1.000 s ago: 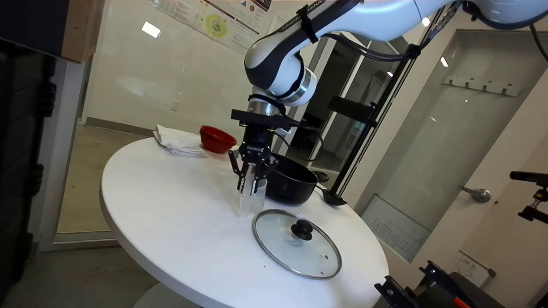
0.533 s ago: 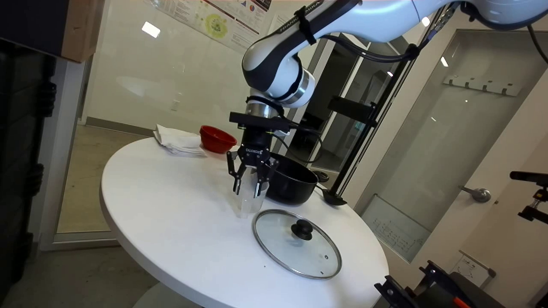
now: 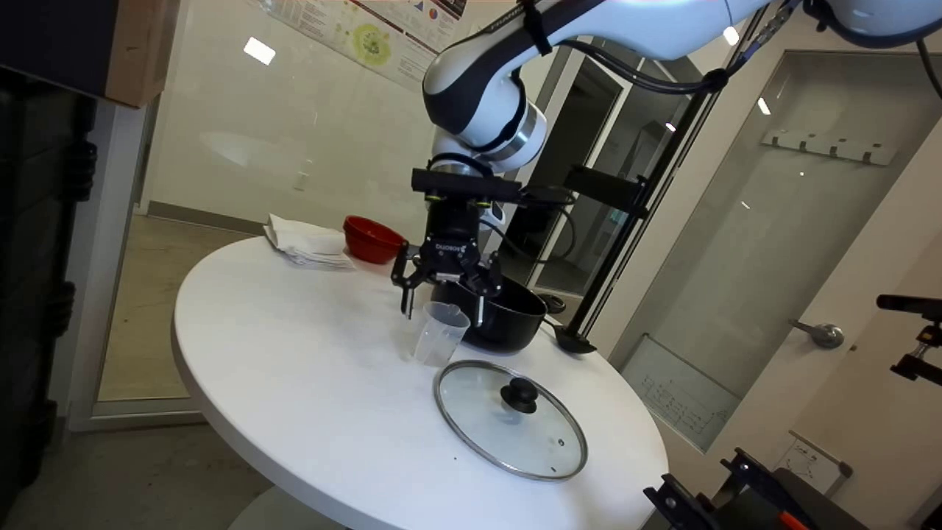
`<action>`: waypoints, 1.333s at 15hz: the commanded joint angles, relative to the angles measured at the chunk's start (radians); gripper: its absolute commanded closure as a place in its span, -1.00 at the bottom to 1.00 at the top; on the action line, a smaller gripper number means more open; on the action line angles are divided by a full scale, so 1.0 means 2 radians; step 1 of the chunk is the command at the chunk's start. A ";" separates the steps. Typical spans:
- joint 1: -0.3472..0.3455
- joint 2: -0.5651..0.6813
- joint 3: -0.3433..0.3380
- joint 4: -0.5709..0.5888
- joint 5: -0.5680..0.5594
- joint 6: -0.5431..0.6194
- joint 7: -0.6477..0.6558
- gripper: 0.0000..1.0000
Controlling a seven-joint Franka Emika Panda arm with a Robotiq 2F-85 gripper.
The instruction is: Put the lid on the table then pour the contents from the clear jar into the black pot
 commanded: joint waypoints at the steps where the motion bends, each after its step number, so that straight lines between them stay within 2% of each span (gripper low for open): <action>1: 0.001 -0.005 -0.002 0.005 0.004 -0.026 -0.007 -1.00; 4: 0.003 -0.019 -0.002 0.000 -0.017 -0.028 -0.033 -1.00; 13: 0.026 -0.083 -0.006 -0.055 -0.109 0.122 -0.130 -1.00; 14: 0.026 -0.091 -0.005 -0.059 -0.116 0.119 -0.142 -1.00; 15: 0.024 -0.056 -0.005 -0.024 -0.098 0.101 -0.118 -1.00; 20: 0.023 -0.080 -0.003 -0.042 -0.106 0.103 -0.135 -1.00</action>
